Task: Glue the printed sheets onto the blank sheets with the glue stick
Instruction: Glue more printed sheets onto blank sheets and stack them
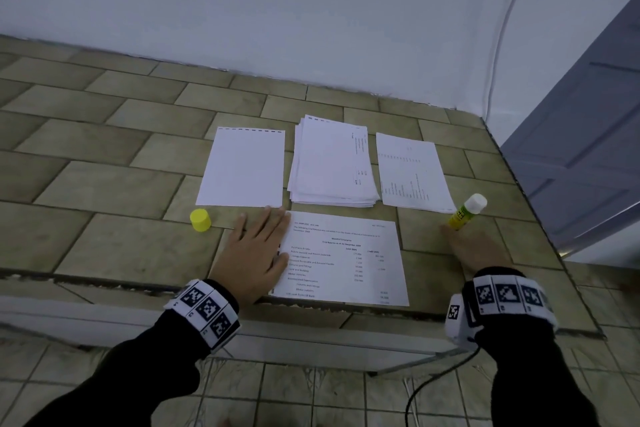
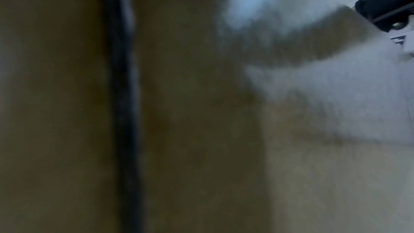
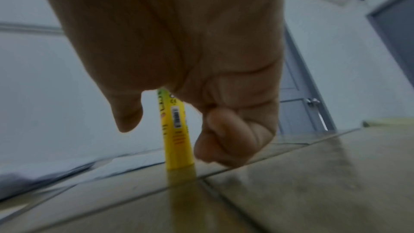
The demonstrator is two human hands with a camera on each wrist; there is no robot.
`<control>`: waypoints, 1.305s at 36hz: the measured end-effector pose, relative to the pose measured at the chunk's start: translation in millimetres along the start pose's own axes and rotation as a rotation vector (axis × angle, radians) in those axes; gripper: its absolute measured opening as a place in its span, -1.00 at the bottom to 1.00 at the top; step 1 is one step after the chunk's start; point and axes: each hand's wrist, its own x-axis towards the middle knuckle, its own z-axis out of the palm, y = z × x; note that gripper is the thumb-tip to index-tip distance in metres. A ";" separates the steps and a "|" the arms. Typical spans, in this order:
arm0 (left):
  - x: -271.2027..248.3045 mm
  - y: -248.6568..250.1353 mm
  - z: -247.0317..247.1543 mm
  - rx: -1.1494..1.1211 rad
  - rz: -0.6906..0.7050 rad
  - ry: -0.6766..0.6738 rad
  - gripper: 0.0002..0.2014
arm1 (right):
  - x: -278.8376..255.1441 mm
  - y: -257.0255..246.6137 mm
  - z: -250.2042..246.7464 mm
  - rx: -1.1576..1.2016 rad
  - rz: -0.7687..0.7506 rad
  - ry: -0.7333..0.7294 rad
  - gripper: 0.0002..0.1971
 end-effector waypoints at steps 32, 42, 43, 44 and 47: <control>1.6 4.7 -11.0 -0.076 -0.047 -0.049 -0.07 | 70.7 -88.9 22.5 -0.141 -0.208 0.143 -0.64; 1.3 2.5 -9.5 -0.149 -0.019 0.014 -0.18 | 48.6 -95.0 -8.3 0.092 -0.530 0.515 -0.71; 1.9 1.9 -8.4 -0.169 -0.013 0.040 -0.19 | 43.4 -95.0 -9.4 0.106 -0.587 0.533 -0.72; 2.6 1.0 -7.8 -0.184 -0.007 0.065 -0.19 | 37.6 -95.0 -10.0 0.123 -0.650 0.543 -0.73; 3.8 0.2 -8.2 -0.259 0.014 0.155 -0.24 | 13.9 -94.7 -10.3 0.204 -0.807 0.478 -0.74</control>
